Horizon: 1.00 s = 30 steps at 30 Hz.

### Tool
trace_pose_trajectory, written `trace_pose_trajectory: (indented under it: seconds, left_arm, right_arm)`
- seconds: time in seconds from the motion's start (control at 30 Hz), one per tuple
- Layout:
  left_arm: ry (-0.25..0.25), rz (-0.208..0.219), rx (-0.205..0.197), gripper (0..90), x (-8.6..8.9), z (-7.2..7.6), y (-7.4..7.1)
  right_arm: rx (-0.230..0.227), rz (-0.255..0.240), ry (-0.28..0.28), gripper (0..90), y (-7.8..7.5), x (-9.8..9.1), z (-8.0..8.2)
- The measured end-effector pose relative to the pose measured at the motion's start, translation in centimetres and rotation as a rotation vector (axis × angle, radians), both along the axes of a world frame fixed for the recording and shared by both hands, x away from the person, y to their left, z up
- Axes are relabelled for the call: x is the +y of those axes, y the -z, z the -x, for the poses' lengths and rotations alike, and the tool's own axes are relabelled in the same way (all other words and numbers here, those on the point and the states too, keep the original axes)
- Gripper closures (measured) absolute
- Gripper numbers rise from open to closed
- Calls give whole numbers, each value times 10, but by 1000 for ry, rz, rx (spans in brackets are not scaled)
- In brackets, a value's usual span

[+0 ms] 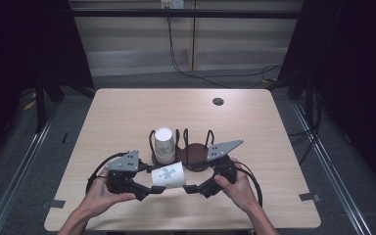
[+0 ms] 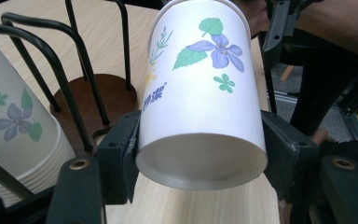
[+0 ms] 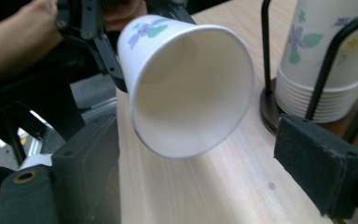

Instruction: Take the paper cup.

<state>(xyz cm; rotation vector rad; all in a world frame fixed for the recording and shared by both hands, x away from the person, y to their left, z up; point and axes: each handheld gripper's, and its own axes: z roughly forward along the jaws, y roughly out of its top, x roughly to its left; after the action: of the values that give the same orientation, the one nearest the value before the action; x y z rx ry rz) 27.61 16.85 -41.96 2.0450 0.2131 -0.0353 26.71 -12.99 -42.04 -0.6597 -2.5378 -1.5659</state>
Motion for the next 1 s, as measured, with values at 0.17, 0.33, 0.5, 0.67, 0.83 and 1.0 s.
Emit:
trace_pose_trajectory:
  seconds: [0.17,0.33,0.5,0.67,0.83,1.0]
  left_arm:
    - [0,11,-2,363,-1,0,-2]
    - [-8,30,-3,363,-2,1,-4]
    - [1,45,4,362,-5,3,-5]
    - [6,51,4,362,-5,3,-6]
    - [14,58,3,362,-5,4,-6]
    - [36,60,14,362,-8,5,-4]
  right_arm:
    - [-18,-39,16,135,-1,-1,1]
    - [-7,-81,37,134,1,-1,1]
    - [2,-125,52,133,1,-1,1]
    - [4,-134,44,133,1,1,1]
    - [-7,-135,43,135,1,3,2]
    - [-10,-134,21,146,1,7,3]
